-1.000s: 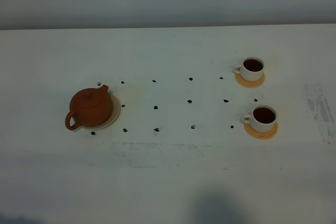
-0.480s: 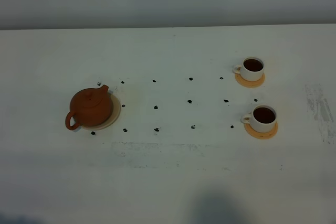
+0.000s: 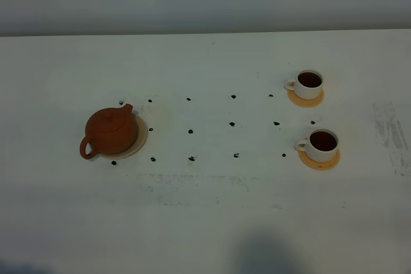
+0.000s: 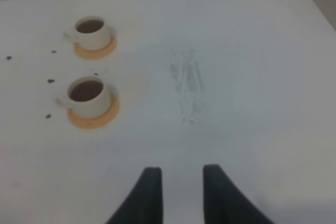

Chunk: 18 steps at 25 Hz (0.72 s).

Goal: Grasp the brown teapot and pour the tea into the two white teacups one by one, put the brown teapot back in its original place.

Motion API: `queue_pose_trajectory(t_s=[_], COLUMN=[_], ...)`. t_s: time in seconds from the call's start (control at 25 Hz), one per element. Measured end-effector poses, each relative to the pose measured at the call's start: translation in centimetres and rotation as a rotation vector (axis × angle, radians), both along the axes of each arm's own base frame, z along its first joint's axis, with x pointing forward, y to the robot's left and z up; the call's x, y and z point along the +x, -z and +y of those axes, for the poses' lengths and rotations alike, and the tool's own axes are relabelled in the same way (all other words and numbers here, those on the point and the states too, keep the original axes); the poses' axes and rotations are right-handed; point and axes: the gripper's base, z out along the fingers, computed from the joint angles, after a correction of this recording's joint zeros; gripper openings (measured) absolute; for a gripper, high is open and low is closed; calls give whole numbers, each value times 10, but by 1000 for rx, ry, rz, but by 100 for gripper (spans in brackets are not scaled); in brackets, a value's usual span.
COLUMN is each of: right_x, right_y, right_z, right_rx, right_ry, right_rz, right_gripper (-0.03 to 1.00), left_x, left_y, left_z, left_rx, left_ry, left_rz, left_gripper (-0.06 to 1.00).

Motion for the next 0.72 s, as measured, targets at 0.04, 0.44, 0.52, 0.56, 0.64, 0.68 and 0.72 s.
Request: queue_pose_trajectory(t_s=[0.04, 0.44, 0.52, 0.56, 0.64, 0.68, 0.72], right_x=[0, -1, -1, -1, -1, -1, -1], right_y=[0, 0, 0, 0, 0, 0, 0], right_z=[0, 0, 0, 0, 0, 0, 0], right_rx=[0, 1, 1, 1, 1, 1, 1], right_ry=[-14, -75, -75, -75, -75, -75, -75], right_rz=[0, 0, 0, 0, 0, 0, 0], right_gripper=[22, 22, 22, 22, 22, 22, 22], left_x=[0, 0, 0, 0, 0, 0, 0], left_y=[0, 0, 0, 0, 0, 0, 0], left_z=[0, 0, 0, 0, 0, 0, 0], left_rx=[0, 0, 0, 0, 0, 0, 0], left_ry=[0, 0, 0, 0, 0, 0, 0], left_rz=[0, 1, 2, 2, 3, 3, 3], left_gripper=[35, 35, 35, 35, 35, 35, 35])
